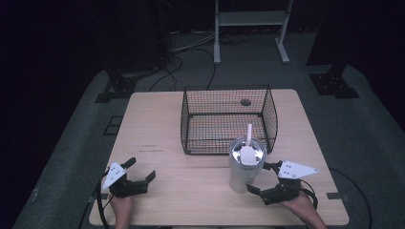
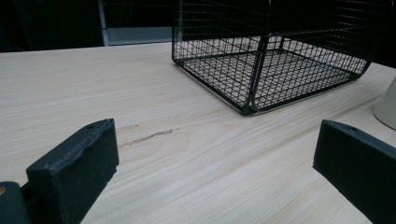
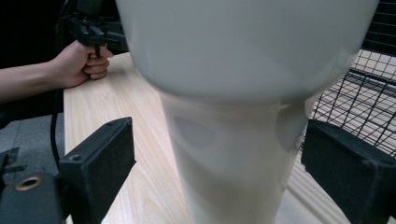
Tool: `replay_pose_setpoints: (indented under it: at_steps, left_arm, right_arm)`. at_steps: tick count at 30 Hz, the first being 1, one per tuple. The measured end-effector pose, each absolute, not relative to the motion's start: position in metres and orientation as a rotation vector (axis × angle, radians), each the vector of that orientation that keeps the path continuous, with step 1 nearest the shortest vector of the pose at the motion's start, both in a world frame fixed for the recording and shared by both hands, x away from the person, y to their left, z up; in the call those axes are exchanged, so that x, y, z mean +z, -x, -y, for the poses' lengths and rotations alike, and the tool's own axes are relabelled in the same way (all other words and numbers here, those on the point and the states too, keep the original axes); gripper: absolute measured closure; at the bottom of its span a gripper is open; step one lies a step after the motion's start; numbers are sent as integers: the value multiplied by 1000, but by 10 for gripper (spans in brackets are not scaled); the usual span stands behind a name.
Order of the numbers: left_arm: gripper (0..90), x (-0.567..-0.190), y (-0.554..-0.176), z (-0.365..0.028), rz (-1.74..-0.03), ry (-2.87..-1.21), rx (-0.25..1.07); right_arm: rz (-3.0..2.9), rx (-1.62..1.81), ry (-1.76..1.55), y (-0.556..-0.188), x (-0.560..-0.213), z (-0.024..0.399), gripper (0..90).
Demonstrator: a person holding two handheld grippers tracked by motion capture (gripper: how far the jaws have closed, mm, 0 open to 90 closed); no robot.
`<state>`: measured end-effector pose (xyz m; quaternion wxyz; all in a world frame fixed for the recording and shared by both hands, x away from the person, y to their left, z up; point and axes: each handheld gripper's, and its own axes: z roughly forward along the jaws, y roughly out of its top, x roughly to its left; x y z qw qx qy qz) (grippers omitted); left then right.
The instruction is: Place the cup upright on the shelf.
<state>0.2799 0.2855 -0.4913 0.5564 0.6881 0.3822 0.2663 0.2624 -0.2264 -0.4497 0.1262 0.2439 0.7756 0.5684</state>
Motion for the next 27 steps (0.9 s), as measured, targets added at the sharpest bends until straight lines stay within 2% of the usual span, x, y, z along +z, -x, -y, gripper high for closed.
replay_pose_setpoints:
  at_steps: [27]
  left_arm:
    - [0,-491,-280,-286,-902,-1625,628]
  right_arm:
    - [-2177,1671,-715,-280,-455,205,75]
